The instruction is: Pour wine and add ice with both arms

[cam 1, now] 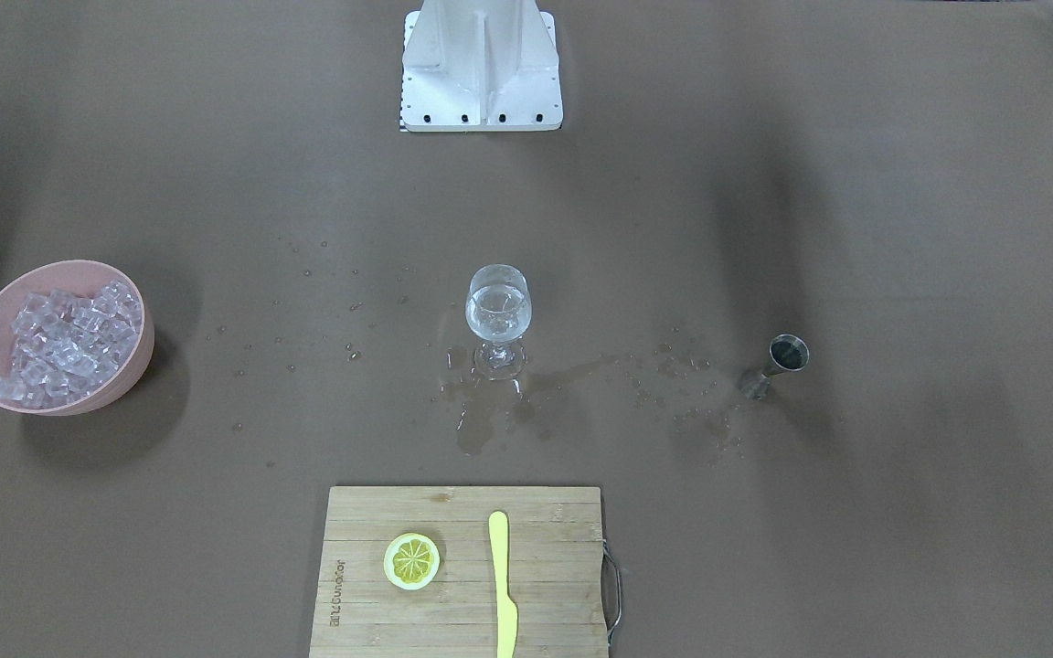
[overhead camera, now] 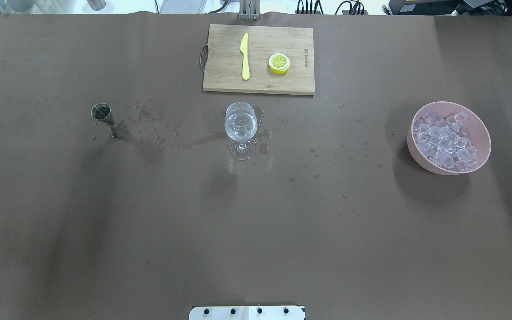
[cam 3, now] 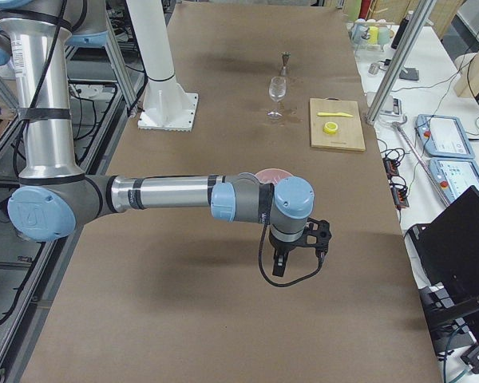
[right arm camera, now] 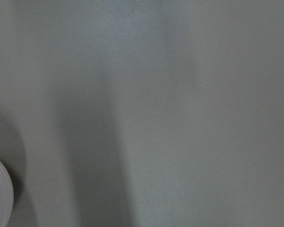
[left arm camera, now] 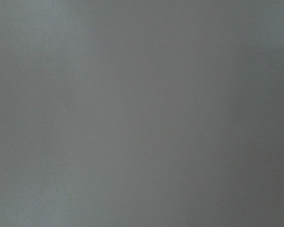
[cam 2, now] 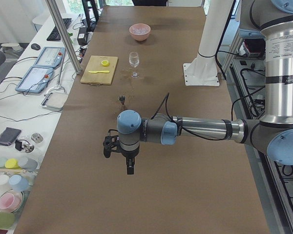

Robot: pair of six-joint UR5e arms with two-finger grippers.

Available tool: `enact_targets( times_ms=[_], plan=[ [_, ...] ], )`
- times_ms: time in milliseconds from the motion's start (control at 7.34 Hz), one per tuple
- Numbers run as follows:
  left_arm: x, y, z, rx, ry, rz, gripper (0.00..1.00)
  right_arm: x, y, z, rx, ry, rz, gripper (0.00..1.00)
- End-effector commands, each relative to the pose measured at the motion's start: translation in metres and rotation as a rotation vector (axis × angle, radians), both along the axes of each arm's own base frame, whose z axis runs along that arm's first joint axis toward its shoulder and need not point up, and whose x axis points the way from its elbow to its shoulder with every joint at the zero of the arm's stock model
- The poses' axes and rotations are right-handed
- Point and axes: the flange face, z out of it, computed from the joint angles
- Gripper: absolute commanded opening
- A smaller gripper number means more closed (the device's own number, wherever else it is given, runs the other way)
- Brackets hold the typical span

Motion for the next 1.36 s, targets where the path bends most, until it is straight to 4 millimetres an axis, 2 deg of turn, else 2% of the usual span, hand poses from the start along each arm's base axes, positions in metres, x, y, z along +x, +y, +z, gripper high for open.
enact_targets(
  times_ms=[0, 817, 1090, 1226],
  plan=[
    [0.0, 0.002, -0.009, 0.015, 0.002, 0.0, 0.98, 0.003, 0.006, 0.003, -0.007, -0.001, 0.007, 1.0],
    [0.0, 0.002, -0.008, 0.016, 0.002, 0.0, 0.98, 0.004, 0.005, 0.0, 0.008, 0.007, 0.006, 1.0],
    [0.0, 0.001, -0.024, 0.047, 0.001, -0.001, 0.98, 0.002, 0.005, 0.0, 0.004, 0.001, 0.005, 1.0],
    [0.001, 0.001, -0.019, 0.036, 0.0, -0.001, 0.98, 0.003, 0.006, 0.001, 0.002, 0.001, 0.007, 1.0]
  ],
)
